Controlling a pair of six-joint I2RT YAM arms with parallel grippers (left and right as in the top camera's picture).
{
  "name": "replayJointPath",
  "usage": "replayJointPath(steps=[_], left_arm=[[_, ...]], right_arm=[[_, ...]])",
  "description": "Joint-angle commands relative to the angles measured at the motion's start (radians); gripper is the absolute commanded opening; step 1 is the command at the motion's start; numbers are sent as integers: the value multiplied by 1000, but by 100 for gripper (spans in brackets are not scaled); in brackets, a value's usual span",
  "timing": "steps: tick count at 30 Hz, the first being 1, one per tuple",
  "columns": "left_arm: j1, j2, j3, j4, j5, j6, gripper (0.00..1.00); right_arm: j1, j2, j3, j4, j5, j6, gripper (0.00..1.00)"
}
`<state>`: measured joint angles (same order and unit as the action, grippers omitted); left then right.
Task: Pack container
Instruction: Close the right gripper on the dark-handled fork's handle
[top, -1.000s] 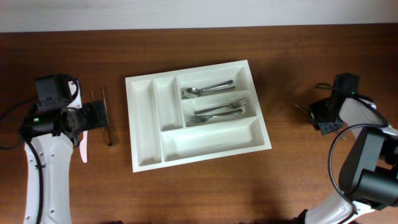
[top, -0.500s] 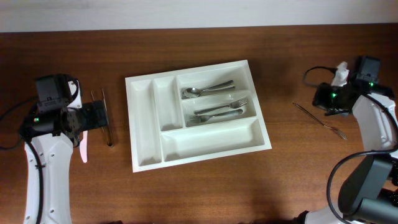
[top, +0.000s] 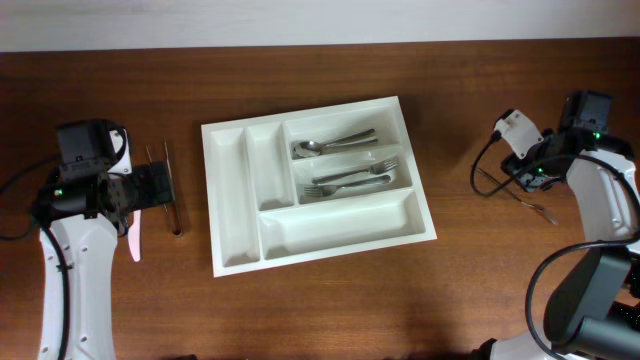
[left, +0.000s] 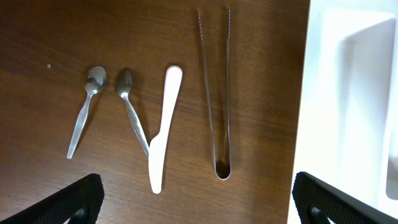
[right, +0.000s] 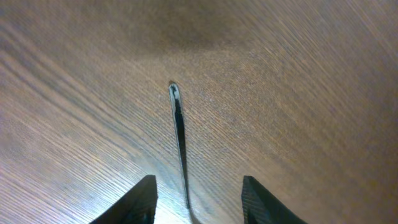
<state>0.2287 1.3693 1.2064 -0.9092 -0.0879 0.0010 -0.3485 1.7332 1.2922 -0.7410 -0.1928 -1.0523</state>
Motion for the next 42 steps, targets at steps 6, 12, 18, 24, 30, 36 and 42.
replayJointPath(steps=[6, 12, 18, 24, 30, 36, 42], left_arm=[[5, 3, 19, 0, -14, 15, 99], [5, 3, 19, 0, -14, 15, 99], [5, 3, 19, 0, -14, 15, 99], [5, 3, 19, 0, -14, 15, 99], [5, 3, 19, 0, -14, 15, 99], [5, 3, 19, -1, -14, 15, 99], [5, 3, 19, -1, -14, 15, 99]], right_arm=[[-35, 123, 8, -7, 39, -71, 44], [-39, 148, 8, -6, 150, -27, 40], [-40, 163, 8, 1, 156, -8, 36], [-40, 201, 7, 4, 157, 26, 32], [-40, 244, 6, 9, 152, 51, 31], [-40, 293, 6, 29, 153, 90, 27], [-40, 301, 6, 48, 153, 150, 4]])
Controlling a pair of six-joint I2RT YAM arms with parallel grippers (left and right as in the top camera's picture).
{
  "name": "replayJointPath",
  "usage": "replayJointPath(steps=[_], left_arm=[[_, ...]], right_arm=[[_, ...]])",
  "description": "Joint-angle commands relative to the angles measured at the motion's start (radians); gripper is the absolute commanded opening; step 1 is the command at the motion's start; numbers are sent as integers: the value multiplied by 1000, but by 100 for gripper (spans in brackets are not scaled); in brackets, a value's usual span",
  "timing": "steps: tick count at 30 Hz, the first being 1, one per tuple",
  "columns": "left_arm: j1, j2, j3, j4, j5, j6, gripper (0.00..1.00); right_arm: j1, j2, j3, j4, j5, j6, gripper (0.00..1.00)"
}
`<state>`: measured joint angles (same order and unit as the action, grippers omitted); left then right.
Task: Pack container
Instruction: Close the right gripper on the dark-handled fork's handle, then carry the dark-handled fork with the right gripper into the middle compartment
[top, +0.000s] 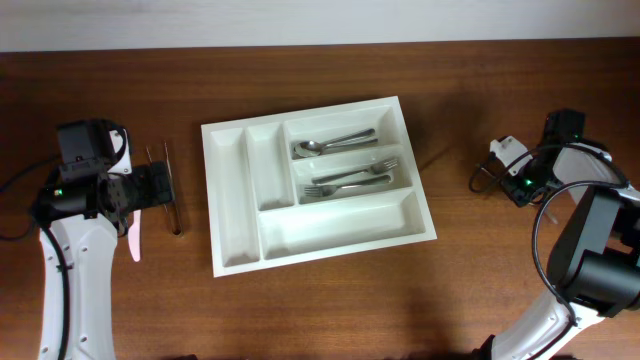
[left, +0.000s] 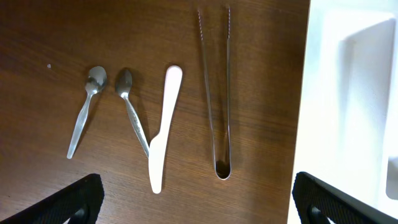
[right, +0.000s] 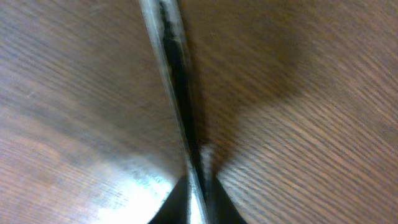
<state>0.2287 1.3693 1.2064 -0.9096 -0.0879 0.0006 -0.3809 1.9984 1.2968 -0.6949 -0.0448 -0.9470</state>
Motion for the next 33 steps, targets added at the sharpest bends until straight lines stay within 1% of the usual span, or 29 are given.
replayJointPath(steps=[1, 4, 7, 12, 16, 18, 22, 24, 26, 28, 31, 33], left_arm=[[5, 3, 19, 0, -14, 15, 99], [5, 3, 19, 0, -14, 15, 99], [5, 3, 19, 0, -14, 15, 99], [5, 3, 19, 0, -14, 15, 99], [5, 3, 19, 0, -14, 15, 99], [5, 3, 19, 0, -14, 15, 99], [5, 3, 19, 0, -14, 15, 99], [5, 3, 19, 0, -14, 15, 99], [5, 3, 19, 0, -14, 15, 99], [5, 3, 19, 0, -14, 15, 99], [5, 3, 19, 0, -14, 15, 99], [5, 3, 19, 0, -14, 15, 99]], right_arm=[[-8, 36, 1, 2, 5, 55, 4], [-5, 36, 1, 2, 20, 106, 4], [2, 16, 6, 1, 67, 196, 4], [19, -73, 43, -16, 68, 297, 4], [61, -179, 75, -56, 57, 302, 4], [123, -269, 84, -68, 57, 301, 4], [214, -350, 84, -83, 48, 301, 4], [277, -377, 84, -90, 4, 301, 4], [346, -386, 84, -90, -41, 292, 4], [431, -384, 83, -90, -81, 242, 4], [546, -367, 83, -85, -104, 135, 4], [614, -348, 83, -79, -102, 35, 4]])
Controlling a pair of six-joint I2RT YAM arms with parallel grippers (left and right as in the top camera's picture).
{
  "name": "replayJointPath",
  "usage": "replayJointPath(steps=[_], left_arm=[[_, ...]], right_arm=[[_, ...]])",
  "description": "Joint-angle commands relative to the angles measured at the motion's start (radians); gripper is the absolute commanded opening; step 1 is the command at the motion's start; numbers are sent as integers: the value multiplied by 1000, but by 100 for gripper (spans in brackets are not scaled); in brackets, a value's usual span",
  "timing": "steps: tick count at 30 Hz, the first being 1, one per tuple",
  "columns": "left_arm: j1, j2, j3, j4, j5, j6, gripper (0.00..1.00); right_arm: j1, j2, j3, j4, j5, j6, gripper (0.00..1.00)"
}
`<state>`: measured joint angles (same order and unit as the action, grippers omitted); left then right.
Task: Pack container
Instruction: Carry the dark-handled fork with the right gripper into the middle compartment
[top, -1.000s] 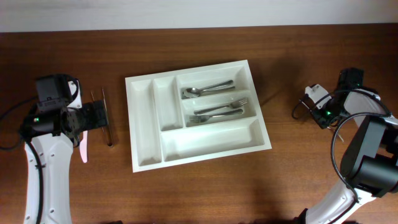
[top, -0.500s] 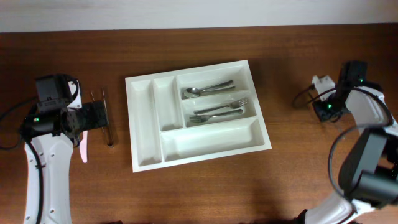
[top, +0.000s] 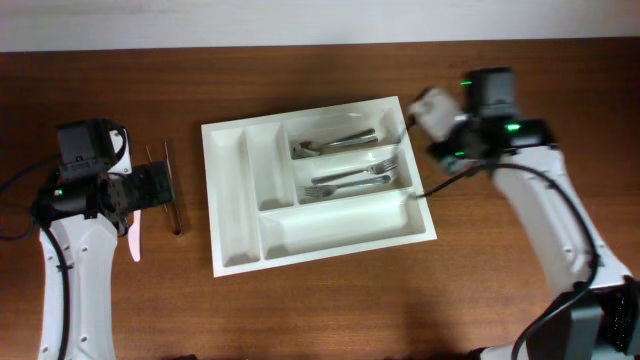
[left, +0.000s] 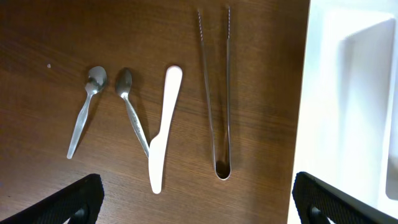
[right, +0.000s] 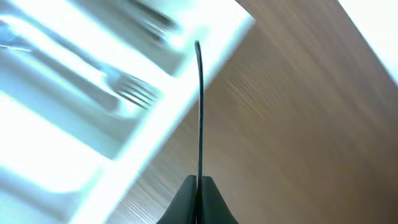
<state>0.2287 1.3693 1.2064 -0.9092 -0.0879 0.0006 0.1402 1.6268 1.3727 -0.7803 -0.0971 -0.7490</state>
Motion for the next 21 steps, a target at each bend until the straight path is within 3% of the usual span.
replayJointPath(steps=[1, 4, 8, 14, 15, 17, 20, 21], left_arm=[[5, 3, 19, 0, -14, 15, 99], [5, 3, 19, 0, -14, 15, 99], [5, 3, 19, 0, -14, 15, 99], [5, 3, 19, 0, -14, 15, 99], [5, 3, 19, 0, -14, 15, 99], [5, 3, 19, 0, -14, 15, 99], [5, 3, 19, 0, -14, 15, 99], [5, 3, 19, 0, -14, 15, 99]], right_arm=[[118, 37, 7, 9, -50, -204, 4], [174, 83, 7, 17, -52, -290, 4], [208, 171, 7, 39, -96, -298, 4], [214, 267, 7, 114, -107, -205, 4], [214, 267, 7, 124, -107, -187, 8], [214, 261, 9, 144, -106, -130, 45], [214, 228, 31, 138, -106, -19, 54], [214, 213, 42, 128, -106, 18, 62]])
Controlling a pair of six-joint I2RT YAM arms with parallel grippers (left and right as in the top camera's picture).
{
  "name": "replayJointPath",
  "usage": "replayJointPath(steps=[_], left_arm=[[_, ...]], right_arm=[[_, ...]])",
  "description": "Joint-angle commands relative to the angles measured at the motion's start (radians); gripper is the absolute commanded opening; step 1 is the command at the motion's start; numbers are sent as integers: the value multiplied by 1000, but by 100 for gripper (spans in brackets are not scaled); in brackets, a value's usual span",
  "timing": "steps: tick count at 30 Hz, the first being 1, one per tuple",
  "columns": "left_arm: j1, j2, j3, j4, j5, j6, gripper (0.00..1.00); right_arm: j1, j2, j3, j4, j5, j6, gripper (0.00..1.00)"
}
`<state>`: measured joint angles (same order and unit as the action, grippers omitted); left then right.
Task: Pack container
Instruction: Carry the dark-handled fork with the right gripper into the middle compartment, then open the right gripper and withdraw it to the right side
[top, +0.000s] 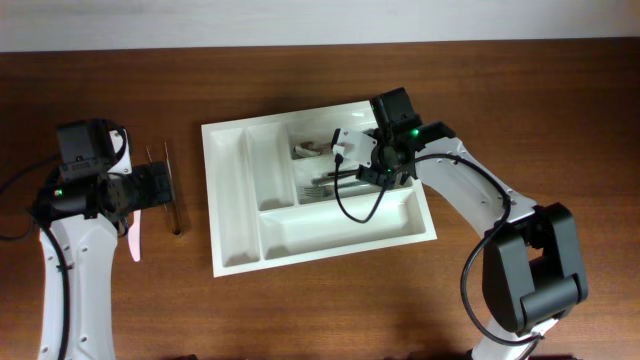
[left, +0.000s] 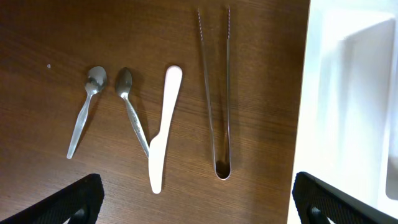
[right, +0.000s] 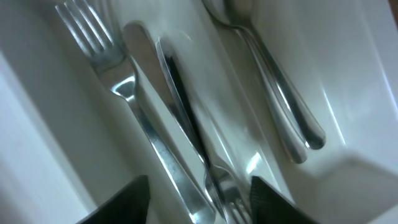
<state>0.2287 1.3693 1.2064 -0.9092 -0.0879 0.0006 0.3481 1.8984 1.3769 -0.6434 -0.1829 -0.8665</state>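
The white cutlery tray (top: 232, 205) lies mid-table. My right gripper (top: 372, 168) (right: 202, 208) hangs open low over its middle right compartment. Between its fingers (right: 134, 199) a fork (right: 186, 118) lies in that compartment beside another fork (right: 118, 68). A spoon (right: 273, 81) lies in the compartment beyond. My left gripper (top: 165, 186) (left: 199, 205) is open over the table left of the tray. Below it lie two teaspoons (left: 84, 112), a white knife (left: 163, 127) and metal tongs (left: 216, 93).
The tray's two long left slots (top: 262, 165) and its wide front compartment (top: 340, 225) hold nothing. The right arm's cable (top: 350, 205) loops over the tray. The tray's left wall (left: 311, 124) shows at the right of the left wrist view.
My right gripper was shut on a fork at the tray's far right corner. Now it is over the fork compartment, open, and the fork lies there. The left arm has not moved.
My right gripper first stood open around a fork lying on the table at the far right. Then it was shut on the fork, then held it at the tray's edge. Now the fork lies with the other forks. The left gripper stayed open over the left cutlery.
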Motion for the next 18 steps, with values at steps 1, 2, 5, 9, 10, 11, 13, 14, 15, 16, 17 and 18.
replayJointPath(steps=[1, 2, 5, 9, 10, 11, 13, 14, 15, 16, 17, 18], left_arm=[[5, 3, 19, 0, -14, 15, 99], [5, 3, 19, 0, -14, 15, 99], [5, 3, 19, 0, -14, 15, 99], [5, 3, 19, 0, -14, 15, 99], [5, 3, 19, 0, -14, 15, 99], [5, 3, 19, 0, -14, 15, 99], [5, 3, 19, -1, -14, 15, 99], [5, 3, 19, 0, -14, 15, 99], [5, 3, 19, 0, -14, 15, 99], [5, 3, 19, 0, -14, 15, 99], [5, 3, 19, 0, -14, 15, 99], [5, 3, 19, -1, -14, 15, 99]], right_arm=[[6, -77, 55, -30, -20, 177, 62], [6, -103, 83, -66, -20, 222, 62], [2, -166, 162, -156, -18, 327, 62], [-21, -248, 273, -257, -16, 460, 62], [-30, -267, 297, -279, -16, 488, 62], [-41, -288, 322, -301, -16, 508, 62], [-66, -323, 354, -333, -15, 537, 59], [-86, -341, 365, -342, -11, 560, 59], [-116, -362, 370, -342, 14, 622, 59], [-149, -380, 370, -341, 43, 689, 61], [-177, -389, 370, -341, 64, 740, 63], [-218, -397, 370, -346, 81, 801, 66]])
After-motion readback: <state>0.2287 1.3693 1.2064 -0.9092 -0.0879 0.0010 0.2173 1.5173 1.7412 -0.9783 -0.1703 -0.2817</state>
